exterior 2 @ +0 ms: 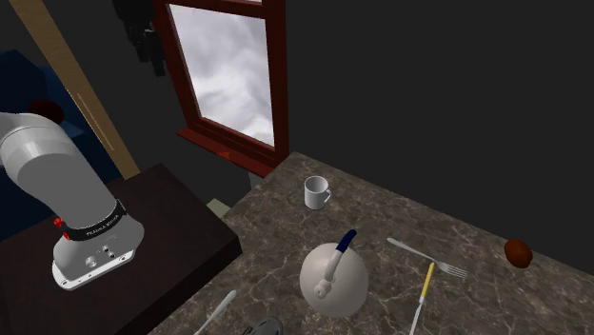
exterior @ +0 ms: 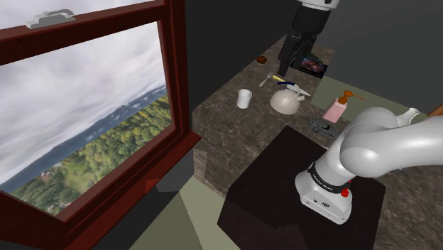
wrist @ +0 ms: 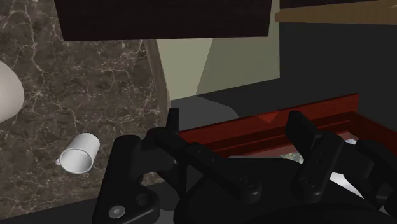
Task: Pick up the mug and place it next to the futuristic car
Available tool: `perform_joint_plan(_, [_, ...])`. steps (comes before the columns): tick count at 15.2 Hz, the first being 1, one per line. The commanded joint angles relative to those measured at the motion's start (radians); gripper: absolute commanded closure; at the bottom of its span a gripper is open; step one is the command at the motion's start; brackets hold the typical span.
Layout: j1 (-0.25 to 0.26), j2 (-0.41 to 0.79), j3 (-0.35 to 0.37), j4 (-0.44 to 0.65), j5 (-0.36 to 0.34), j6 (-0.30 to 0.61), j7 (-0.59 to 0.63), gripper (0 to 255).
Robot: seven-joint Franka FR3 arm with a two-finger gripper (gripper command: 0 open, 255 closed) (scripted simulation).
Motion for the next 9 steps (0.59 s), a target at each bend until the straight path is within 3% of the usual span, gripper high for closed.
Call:
perform_joint_plan(1, [0.0, 0.0, 0.0, 0.0, 0.0, 0.0, 0.0, 0])
perform_joint_plan(9, [-0.035, 0.17, -0.056, -0.091, -0.068, 0.254, -0.088, 0])
